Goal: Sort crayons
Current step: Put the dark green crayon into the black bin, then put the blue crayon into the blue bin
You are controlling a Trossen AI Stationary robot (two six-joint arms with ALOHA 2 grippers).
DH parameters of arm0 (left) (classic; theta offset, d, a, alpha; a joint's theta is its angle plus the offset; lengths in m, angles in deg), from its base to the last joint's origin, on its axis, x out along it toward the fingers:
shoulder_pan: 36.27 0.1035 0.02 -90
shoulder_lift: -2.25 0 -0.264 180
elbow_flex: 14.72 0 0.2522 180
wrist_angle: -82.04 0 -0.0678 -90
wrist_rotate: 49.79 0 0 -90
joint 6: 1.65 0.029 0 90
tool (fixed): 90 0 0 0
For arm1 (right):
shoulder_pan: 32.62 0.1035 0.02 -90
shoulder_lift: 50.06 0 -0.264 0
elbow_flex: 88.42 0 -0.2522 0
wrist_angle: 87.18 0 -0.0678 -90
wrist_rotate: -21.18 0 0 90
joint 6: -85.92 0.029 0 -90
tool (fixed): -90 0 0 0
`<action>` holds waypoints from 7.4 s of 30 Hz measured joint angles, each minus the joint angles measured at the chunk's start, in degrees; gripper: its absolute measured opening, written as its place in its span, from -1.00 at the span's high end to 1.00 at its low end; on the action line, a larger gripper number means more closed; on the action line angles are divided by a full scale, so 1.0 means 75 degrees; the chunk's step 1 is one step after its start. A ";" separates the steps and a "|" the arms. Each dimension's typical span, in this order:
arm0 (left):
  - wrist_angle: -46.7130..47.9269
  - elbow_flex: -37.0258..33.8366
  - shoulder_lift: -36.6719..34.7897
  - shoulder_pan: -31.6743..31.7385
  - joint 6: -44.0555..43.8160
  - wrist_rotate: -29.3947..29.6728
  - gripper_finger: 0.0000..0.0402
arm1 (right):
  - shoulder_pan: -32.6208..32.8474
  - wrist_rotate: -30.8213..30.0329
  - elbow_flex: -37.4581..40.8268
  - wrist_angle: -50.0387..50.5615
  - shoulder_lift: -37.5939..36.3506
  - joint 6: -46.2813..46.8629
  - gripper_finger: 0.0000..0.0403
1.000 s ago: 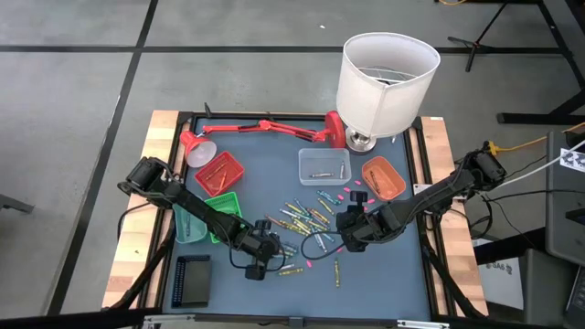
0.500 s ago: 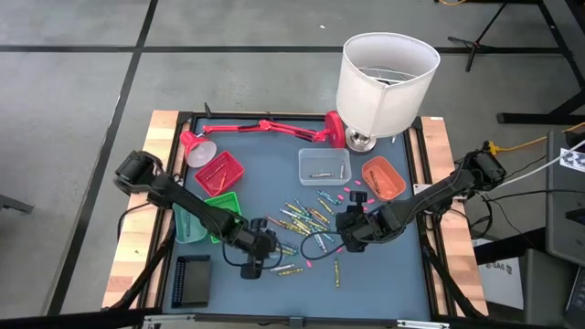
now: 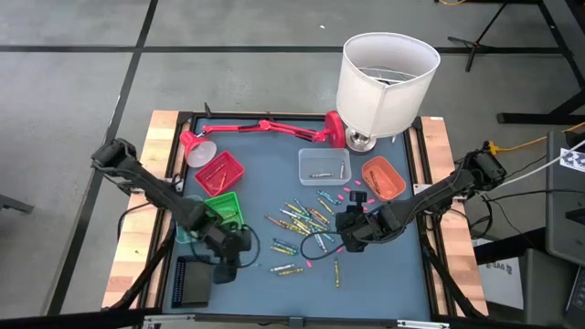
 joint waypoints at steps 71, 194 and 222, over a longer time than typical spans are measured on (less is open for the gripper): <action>0.1382 0.0003 -0.0385 -0.2124 -0.2967 0.4317 0.60 | 0.0000 -0.0030 0.0000 -0.0004 0.0002 0.0000 0.45; -0.1049 -0.0020 0.1234 0.2115 0.4079 0.1500 0.97 | 0.0000 0.0429 -0.0003 -0.0843 -0.0001 0.0039 0.45; 0.6469 0.0000 -0.2932 -0.0253 -0.3707 0.1388 0.97 | 0.0003 0.0606 -0.0003 -0.1231 0.0001 0.0038 0.45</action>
